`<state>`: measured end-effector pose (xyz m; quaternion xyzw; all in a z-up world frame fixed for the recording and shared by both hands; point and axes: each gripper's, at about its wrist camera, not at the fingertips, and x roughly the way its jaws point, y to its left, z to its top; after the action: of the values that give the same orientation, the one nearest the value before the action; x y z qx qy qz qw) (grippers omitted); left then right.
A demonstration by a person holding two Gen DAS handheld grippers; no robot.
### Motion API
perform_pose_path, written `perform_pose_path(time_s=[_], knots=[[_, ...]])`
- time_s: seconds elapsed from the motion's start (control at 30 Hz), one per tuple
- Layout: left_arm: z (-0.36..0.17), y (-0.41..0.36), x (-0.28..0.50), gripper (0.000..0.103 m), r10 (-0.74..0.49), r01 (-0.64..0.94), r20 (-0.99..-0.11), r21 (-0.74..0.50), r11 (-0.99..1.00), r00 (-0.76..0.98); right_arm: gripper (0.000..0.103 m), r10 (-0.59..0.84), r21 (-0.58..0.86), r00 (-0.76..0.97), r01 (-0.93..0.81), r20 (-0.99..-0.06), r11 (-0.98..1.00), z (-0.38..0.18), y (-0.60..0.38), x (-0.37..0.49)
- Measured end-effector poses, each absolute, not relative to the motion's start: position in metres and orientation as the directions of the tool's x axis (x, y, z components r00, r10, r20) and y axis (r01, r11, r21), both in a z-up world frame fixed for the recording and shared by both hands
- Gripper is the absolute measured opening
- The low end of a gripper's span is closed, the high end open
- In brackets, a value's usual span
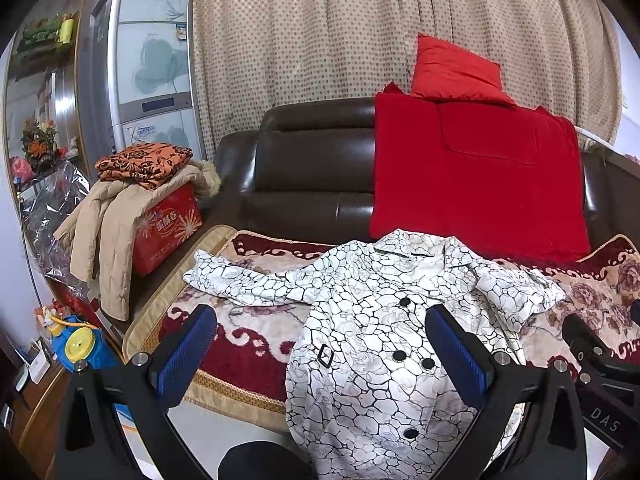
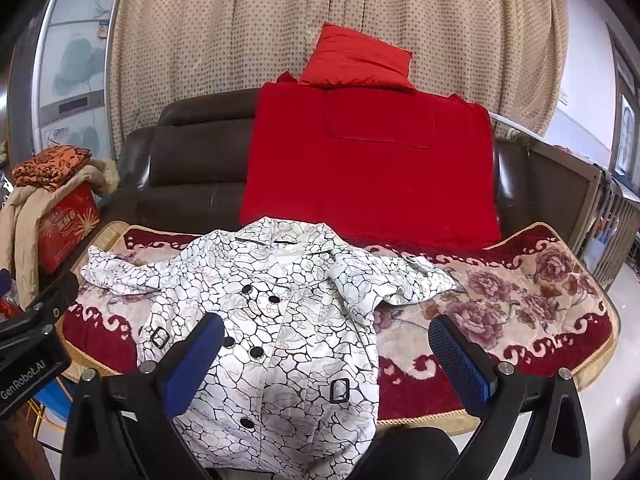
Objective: Fold large clothes
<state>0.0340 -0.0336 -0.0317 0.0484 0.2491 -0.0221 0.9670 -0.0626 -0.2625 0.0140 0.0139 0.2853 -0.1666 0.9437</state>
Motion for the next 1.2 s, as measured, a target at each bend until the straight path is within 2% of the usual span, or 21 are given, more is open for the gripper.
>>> perform_pose_path(time_s=[1.2], knots=[[-0.063, -0.045, 0.090, 0.103, 0.021, 0.049, -0.558, 0.110, 0.993, 0.830, 0.103, -0.272, -0.044, 0.750, 0.309, -0.603, 0.950, -0.009, -0.276, -0.010]])
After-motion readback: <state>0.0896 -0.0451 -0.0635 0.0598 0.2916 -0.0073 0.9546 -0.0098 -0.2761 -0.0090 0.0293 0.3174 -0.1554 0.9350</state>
